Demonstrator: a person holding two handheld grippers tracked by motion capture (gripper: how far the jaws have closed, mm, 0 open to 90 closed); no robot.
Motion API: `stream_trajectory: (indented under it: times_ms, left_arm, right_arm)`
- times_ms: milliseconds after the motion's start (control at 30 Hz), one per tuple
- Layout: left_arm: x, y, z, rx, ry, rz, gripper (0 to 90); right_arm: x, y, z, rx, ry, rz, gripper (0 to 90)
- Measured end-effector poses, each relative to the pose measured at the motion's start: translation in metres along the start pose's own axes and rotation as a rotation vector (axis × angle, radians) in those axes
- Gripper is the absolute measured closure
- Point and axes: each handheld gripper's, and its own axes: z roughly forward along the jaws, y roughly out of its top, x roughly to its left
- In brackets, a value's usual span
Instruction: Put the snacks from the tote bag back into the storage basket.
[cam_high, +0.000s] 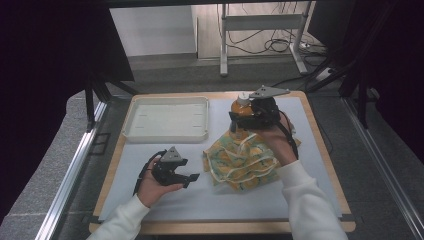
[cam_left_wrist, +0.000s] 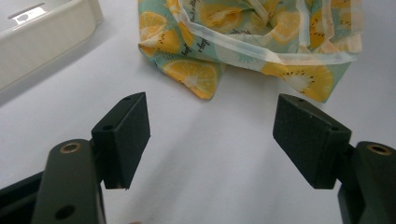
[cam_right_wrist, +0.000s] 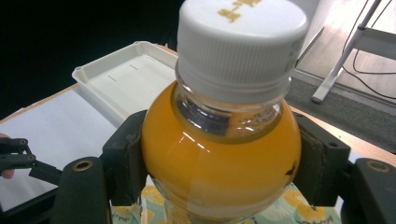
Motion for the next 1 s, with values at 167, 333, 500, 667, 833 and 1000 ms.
stream_trajectory:
  times_ms: [167, 333, 500, 667, 833, 1000]
  left_arm:
    - [0.000, 0.000, 0.000, 0.002, -0.001, 0.000, 27.4]
    - [0.000, 0.000, 0.000, 0.002, -0.001, 0.001, 27.4]
    - [0.000, 0.000, 0.000, 0.005, -0.001, 0.002, 27.4]
    - [0.000, 0.000, -0.001, 0.004, -0.002, 0.004, 27.4]
    - [0.000, 0.000, 0.000, 0.004, -0.004, 0.005, 27.3]
    - [-0.001, 0.000, 0.000, 0.007, -0.006, 0.006, 27.2]
  right_arm:
    - [0.004, 0.007, 0.010, 0.015, 0.010, -0.006, 29.6]
    - [0.006, 0.011, 0.016, 0.020, 0.017, -0.010, 29.6]
    - [0.010, 0.014, 0.024, 0.023, 0.023, -0.017, 29.6]
    - [0.015, 0.017, 0.031, 0.027, 0.031, -0.021, 29.6]
    - [0.018, 0.019, 0.037, 0.022, 0.039, -0.018, 29.6]
    - [0.022, 0.021, 0.043, 0.030, 0.042, -0.028, 29.6]
